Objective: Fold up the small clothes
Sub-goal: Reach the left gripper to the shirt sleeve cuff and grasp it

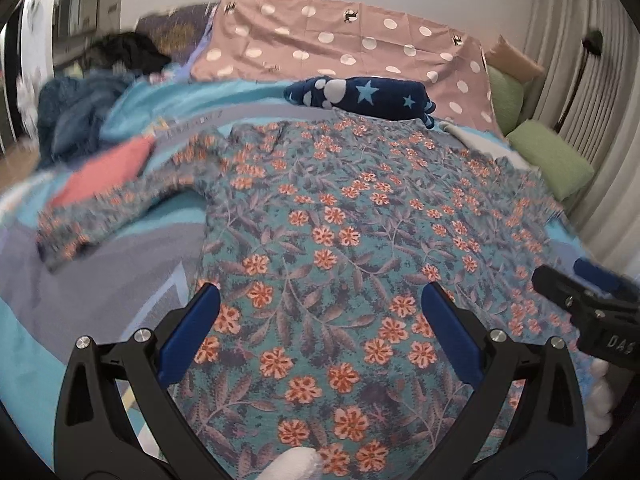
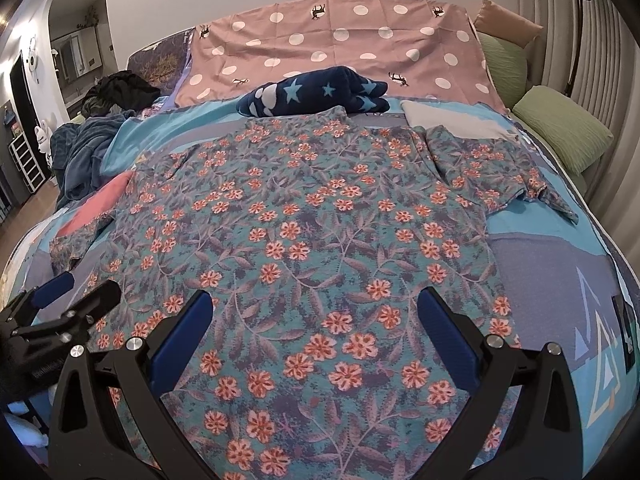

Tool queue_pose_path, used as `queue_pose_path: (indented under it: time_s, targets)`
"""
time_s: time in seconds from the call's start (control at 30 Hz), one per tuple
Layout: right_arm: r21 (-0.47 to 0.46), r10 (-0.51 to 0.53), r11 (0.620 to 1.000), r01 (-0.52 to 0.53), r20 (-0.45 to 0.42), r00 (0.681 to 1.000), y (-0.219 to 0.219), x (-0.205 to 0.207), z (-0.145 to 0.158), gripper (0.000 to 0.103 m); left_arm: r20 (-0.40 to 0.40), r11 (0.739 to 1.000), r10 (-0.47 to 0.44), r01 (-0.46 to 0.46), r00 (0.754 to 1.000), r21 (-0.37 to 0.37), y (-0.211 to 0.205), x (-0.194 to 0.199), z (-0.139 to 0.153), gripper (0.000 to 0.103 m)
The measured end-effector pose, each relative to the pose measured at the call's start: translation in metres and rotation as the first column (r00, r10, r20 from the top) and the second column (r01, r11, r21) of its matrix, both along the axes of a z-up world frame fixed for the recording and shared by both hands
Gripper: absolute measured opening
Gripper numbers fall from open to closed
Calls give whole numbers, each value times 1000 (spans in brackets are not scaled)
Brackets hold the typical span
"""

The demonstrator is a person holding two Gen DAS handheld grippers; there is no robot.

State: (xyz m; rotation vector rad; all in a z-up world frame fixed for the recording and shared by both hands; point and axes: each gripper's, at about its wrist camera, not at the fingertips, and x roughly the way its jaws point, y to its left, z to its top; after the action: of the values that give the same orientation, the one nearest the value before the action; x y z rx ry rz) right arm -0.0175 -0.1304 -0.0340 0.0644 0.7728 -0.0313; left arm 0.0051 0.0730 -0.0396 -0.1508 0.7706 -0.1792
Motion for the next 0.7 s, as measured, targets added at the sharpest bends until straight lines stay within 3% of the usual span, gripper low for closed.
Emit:
queue_pose_path:
  time_s: [0.13, 0.3, 0.37, 0.43, 0.47, 0.5, 0.53, 0.63, 0.7]
  targets:
    - [-5, 1, 1000, -1, -5, 1000, 2, 3, -2, 102, -59, 978, 73, -83, 996, -193, 52, 13, -11, 101]
    - [-12, -5, 1000, 5, -27, 1000, 2, 10, -9, 102, -83, 944, 234, -247, 969, -220, 115, 19, -21, 95]
    - [-15, -10, 1000, 10, -35, 999, 2, 12, -11, 102, -139, 900, 281, -311, 950, -306, 155, 26, -31, 82]
    - [-18, -14, 1000, 13, -38, 999, 1, 14, -12, 102, -210, 820, 306, -369, 929, -438, 196, 33, -49, 67]
    - [-21, -15, 1000, 15, -40, 999, 1, 15, -12, 102, -268, 739, 334, -428, 903, -521, 225, 38, -65, 55]
    - [-22, -16, 1000, 16, -40, 999, 2, 17, -12, 102, -320, 665, 367, -487, 873, -567, 248, 40, -80, 49]
    - [-23, -17, 1000, 16, -41, 999, 1, 18, -12, 102, -358, 604, 400, -536, 844, -589, 267, 42, -92, 41]
    - [-35, -19, 999, 18, -42, 999, 2, 20, -12, 102, -386, 523, 474, -606, 791, -599, 304, 49, -111, 34]
    - [-42, -24, 999, 23, -44, 999, 2, 21, -12, 102, -397, 484, 489, -620, 777, -617, 320, 57, -119, 34]
